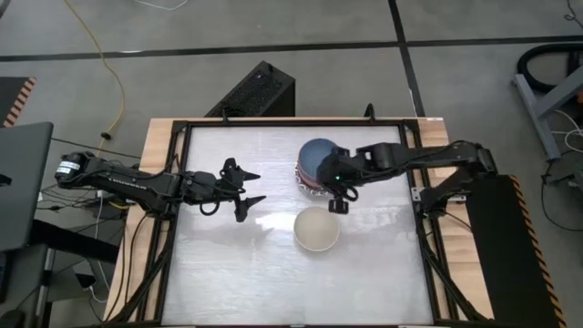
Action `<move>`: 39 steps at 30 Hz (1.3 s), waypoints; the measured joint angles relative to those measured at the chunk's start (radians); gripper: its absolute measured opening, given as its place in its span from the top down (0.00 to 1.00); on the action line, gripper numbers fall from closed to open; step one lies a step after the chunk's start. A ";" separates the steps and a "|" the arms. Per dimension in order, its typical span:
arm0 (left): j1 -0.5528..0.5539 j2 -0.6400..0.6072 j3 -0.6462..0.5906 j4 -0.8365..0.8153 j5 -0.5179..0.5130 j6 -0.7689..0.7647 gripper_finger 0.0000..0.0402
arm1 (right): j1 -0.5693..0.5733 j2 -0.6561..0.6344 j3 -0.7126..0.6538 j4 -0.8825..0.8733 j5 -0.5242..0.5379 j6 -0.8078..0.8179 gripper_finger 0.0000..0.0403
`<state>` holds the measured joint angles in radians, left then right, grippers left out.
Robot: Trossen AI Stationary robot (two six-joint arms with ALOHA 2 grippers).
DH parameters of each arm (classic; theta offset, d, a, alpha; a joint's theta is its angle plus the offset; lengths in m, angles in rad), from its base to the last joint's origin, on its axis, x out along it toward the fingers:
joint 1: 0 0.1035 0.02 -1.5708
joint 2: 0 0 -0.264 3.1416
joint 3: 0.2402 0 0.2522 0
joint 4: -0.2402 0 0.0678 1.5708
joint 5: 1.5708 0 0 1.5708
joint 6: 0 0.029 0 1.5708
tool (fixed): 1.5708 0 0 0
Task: Nest bowls inside each other by size order
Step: Stack the white bowl on top of the blue bowl
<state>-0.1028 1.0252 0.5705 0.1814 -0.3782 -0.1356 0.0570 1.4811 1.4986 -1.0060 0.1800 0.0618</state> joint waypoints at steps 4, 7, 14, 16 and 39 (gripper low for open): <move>0.000 0.000 0.000 -0.003 0.001 -0.011 0.22 | 0.040 0.010 -0.002 -0.163 -0.020 0.206 0.83; 0.000 0.000 0.000 -0.018 0.004 -0.026 0.22 | 0.064 0.025 -0.017 -0.261 -0.019 0.351 0.74; 0.000 0.000 0.000 -0.032 0.034 -0.035 0.22 | 0.102 0.029 -0.142 -0.178 -0.053 0.529 0.53; 0.000 0.000 0.000 -0.037 0.034 -0.035 0.22 | 0.102 0.029 -0.176 -0.150 -0.053 0.558 0.49; 0.000 0.000 0.000 -0.087 0.034 -0.044 0.22 | 0.089 0.029 -0.423 0.245 -0.052 0.669 0.47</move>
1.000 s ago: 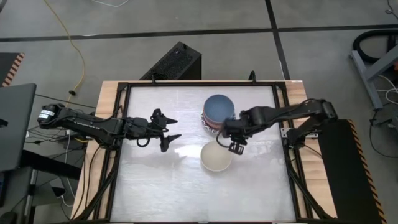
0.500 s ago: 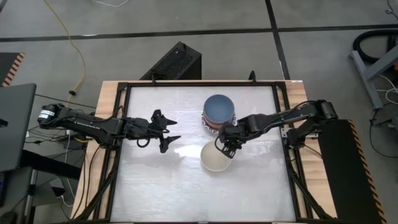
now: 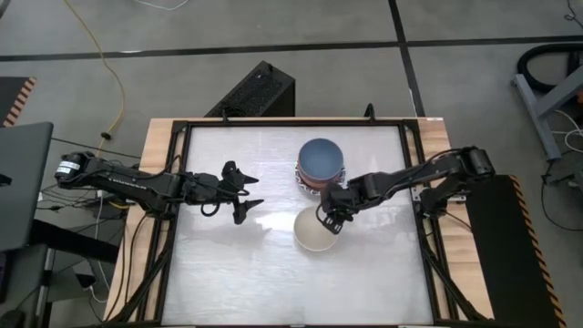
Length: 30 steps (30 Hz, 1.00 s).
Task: Nest bowls inside each other by size order
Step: Stack the white bowl on top of the blue bowl
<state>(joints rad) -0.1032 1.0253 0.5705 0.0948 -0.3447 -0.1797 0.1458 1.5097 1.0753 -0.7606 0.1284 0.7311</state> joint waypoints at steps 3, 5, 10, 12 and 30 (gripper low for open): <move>0.000 0.000 0.000 0.000 0.000 -0.001 0.22 | 0.011 0.000 -0.018 0.006 0.000 0.004 0.47; 0.000 0.000 0.000 0.000 0.000 -0.001 0.22 | 0.018 0.000 -0.021 0.014 0.000 0.013 0.47; 0.000 0.000 0.000 0.000 0.000 -0.009 0.22 | 0.028 0.000 -0.022 0.016 0.001 0.024 0.47; 0.000 0.000 0.000 0.000 0.000 -0.009 0.22 | 0.028 0.001 -0.022 0.019 0.001 0.024 0.47; 0.000 0.000 0.000 -0.010 0.010 -0.016 0.22 | 0.022 0.127 -0.019 0.058 0.001 0.007 0.62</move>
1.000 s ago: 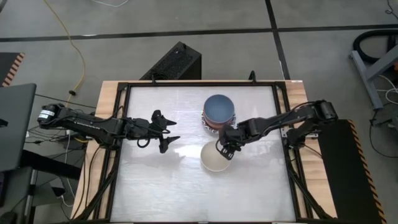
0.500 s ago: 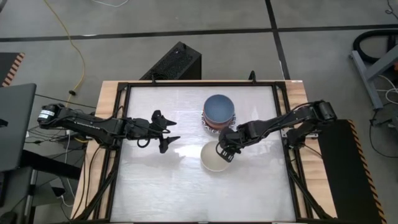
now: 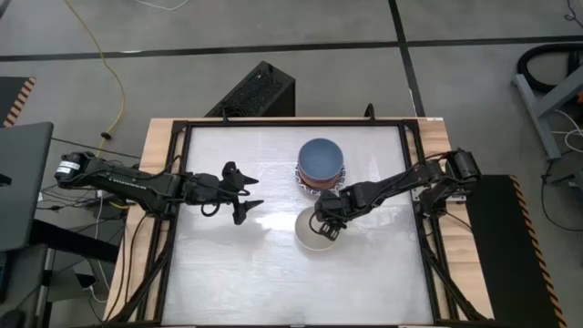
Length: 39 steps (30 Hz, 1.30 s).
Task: Nest bowls inside each other by size order
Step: Stack the white bowl on top of the blue bowl
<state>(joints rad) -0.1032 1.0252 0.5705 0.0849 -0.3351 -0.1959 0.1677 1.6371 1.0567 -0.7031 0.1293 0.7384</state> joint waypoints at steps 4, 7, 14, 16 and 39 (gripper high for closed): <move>0.000 0.000 0.000 0.000 0.000 0.000 0.22 | 0.000 -0.006 0.000 -0.007 -0.028 0.023 0.83; 0.000 0.000 0.000 0.000 0.000 -0.001 0.22 | -0.001 -0.010 0.002 -0.001 -0.068 0.018 0.96; 0.000 0.000 0.000 0.000 0.000 -0.002 0.22 | 0.000 -0.008 0.043 -0.023 -0.174 0.005 0.98; 0.000 0.000 0.000 -0.001 0.000 -0.002 0.22 | 0.000 -0.014 0.078 -0.025 -0.193 -0.016 0.98; 0.000 0.000 0.000 -0.005 0.000 -0.001 0.22 | -0.475 -0.176 0.489 -0.399 -0.116 -0.286 0.98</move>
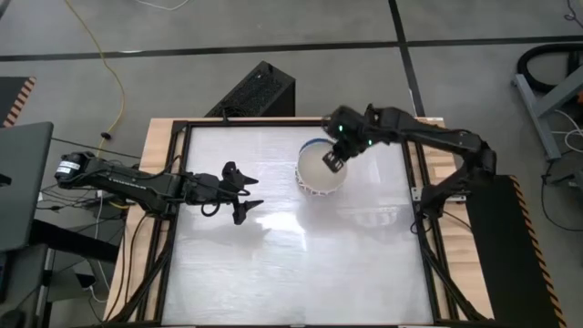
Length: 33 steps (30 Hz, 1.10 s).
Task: Nest bowls inside each other by size order
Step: Stack the white bowl on top of the blue bowl
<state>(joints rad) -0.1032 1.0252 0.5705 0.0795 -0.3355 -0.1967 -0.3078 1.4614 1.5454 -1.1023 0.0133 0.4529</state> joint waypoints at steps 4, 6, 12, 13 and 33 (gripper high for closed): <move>0.000 0.000 0.000 -0.001 0.000 0.000 0.22 | -0.107 0.025 0.000 0.010 -0.070 -0.050 0.98; 0.000 0.000 0.000 -0.001 0.000 0.000 0.22 | -0.147 0.043 0.000 0.007 -0.086 -0.071 0.98; 0.000 0.000 0.000 -0.002 -0.001 0.000 0.22 | -0.205 0.101 0.000 0.003 -0.121 -0.119 0.98; 0.000 0.000 0.000 -0.002 -0.002 0.000 0.22 | -0.206 0.111 0.000 0.002 -0.122 -0.123 0.98; 0.000 0.000 0.000 -0.003 -0.004 -0.001 0.22 | -0.225 0.209 0.000 0.002 -0.120 -0.226 0.85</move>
<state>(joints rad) -0.1028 1.0256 0.5705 0.0765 -0.3393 -0.1974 -0.5324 1.6705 1.5452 -1.1001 -0.1070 0.2273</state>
